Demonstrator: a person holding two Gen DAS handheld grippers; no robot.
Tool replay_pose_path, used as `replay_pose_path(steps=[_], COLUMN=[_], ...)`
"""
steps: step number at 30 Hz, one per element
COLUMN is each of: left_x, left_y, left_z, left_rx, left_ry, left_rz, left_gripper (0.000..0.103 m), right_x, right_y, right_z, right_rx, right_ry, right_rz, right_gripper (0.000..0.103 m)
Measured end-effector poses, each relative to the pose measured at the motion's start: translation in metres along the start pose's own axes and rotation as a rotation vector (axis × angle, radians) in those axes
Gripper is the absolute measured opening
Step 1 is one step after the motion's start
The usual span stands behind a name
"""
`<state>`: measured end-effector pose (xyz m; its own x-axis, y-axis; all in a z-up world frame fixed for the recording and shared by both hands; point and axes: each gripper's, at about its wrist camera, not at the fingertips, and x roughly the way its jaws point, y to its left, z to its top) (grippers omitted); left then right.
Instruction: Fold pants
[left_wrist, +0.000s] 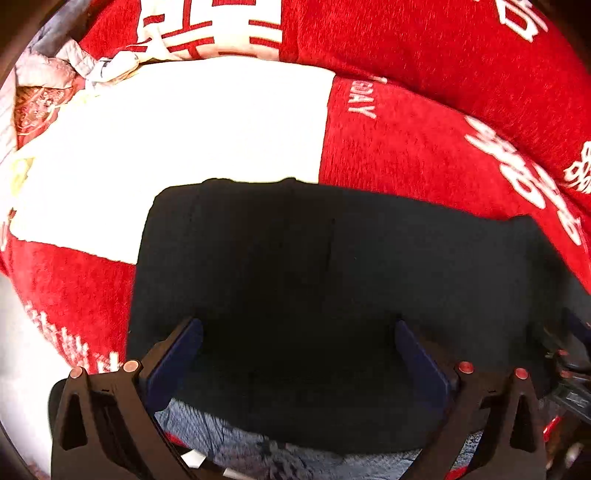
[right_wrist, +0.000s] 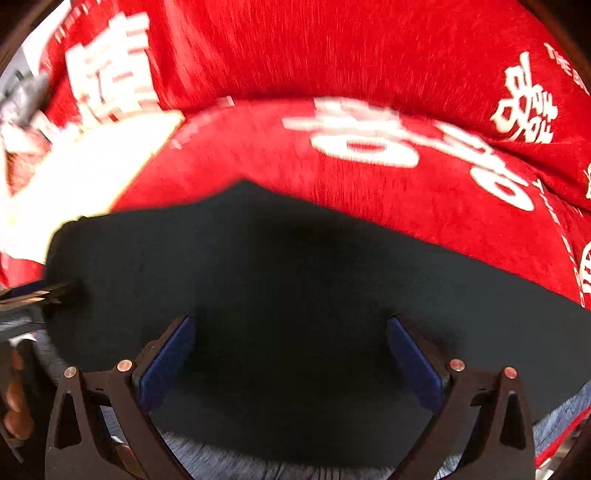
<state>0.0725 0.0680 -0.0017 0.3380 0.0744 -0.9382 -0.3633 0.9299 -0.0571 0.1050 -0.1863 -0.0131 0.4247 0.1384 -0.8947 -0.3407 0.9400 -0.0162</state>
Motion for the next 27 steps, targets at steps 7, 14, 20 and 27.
replay_pose_path(steps=[7, 14, 20, 27], left_x=[0.0, -0.001, -0.011, -0.022], left_y=[0.0, 0.012, 0.005, -0.079], left_z=[-0.004, -0.011, -0.014, 0.001], left_rx=[0.04, 0.047, 0.021, 0.164], left_ry=[-0.032, -0.026, -0.019, -0.024], left_rz=[-0.011, -0.027, -0.017, -0.068], left_gripper=[0.103, 0.103, 0.103, 0.103], right_x=[-0.013, -0.023, -0.034, -0.03], right_y=[-0.011, -0.092, -0.156, -0.106], right_z=[-0.017, -0.019, -0.032, -0.016], right_rx=[-0.088, 0.083, 0.24, 0.238], right_ry=[-0.009, 0.008, 0.006, -0.017], right_rz=[0.018, -0.079, -0.125, -0.09], right_gripper=[0.103, 0.103, 0.103, 0.103])
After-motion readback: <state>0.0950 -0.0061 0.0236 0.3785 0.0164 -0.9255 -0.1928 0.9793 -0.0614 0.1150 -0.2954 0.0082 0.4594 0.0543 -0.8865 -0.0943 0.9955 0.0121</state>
